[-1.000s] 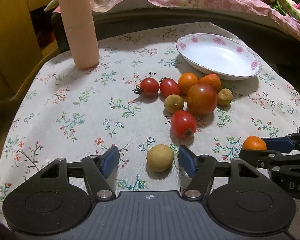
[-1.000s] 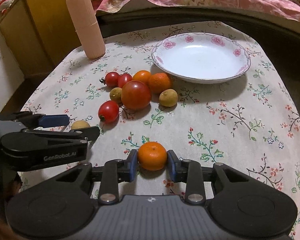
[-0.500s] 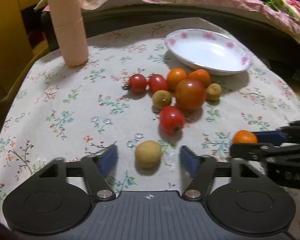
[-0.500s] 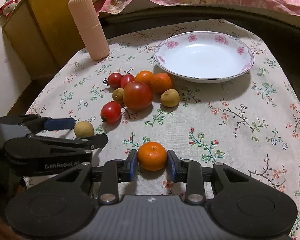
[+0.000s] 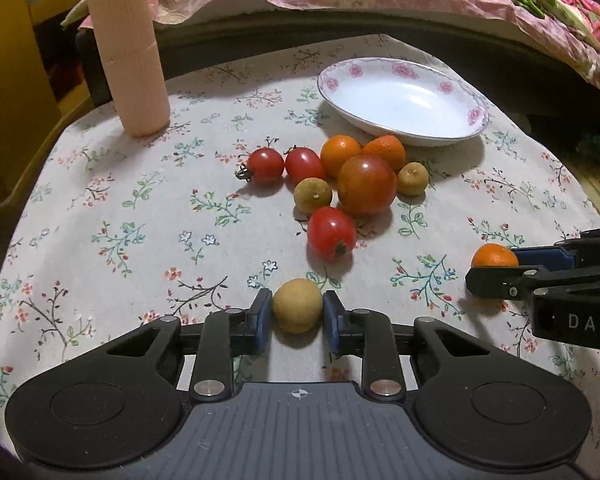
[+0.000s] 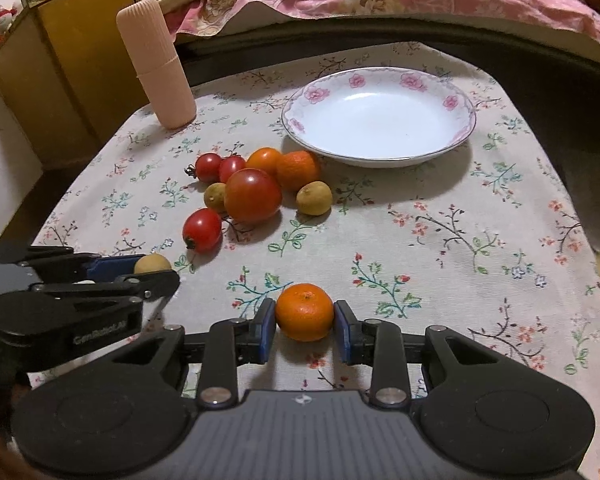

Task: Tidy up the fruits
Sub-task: 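Carry the mandarin in the right tool and tan fruit in the left tool over the white plate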

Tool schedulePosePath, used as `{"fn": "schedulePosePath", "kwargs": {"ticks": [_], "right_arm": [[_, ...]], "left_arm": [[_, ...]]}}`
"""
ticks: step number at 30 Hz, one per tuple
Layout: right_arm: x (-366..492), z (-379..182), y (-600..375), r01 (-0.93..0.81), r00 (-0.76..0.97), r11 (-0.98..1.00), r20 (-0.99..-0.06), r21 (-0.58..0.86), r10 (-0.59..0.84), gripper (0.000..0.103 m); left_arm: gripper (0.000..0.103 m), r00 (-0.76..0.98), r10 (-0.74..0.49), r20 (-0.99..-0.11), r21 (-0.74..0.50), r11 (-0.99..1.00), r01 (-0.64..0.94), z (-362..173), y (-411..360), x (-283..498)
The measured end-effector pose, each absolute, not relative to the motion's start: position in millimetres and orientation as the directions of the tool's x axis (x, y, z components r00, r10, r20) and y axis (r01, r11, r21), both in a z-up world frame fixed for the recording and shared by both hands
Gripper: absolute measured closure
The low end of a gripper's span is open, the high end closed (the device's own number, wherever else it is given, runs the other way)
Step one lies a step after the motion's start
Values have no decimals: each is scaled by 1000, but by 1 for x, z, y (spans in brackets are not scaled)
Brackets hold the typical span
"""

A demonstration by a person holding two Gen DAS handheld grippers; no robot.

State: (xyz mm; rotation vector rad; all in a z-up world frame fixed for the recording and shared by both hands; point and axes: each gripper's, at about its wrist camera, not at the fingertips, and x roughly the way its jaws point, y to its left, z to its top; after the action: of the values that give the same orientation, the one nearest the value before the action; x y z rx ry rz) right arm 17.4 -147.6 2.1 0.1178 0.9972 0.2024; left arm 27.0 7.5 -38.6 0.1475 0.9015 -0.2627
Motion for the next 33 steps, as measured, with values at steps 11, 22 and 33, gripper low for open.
{"fn": "schedulePosePath", "kwargs": {"ticks": [11, 22, 33], "right_arm": [[16, 27, -150, -94, 547, 980, -813, 177, 200, 70], [56, 66, -152, -92, 599, 983, -780, 162, 184, 70], [110, 52, -166, -85, 577, 990, -804, 117, 144, 69]], "left_arm": [[69, 587, -213, -781, -54, 960, 276, -14, 6, 22], [69, 613, -296, -732, -89, 934, 345, 23, -25, 61], [69, 592, -317, -741, -113, 927, 356, 19, -45, 112]]}}
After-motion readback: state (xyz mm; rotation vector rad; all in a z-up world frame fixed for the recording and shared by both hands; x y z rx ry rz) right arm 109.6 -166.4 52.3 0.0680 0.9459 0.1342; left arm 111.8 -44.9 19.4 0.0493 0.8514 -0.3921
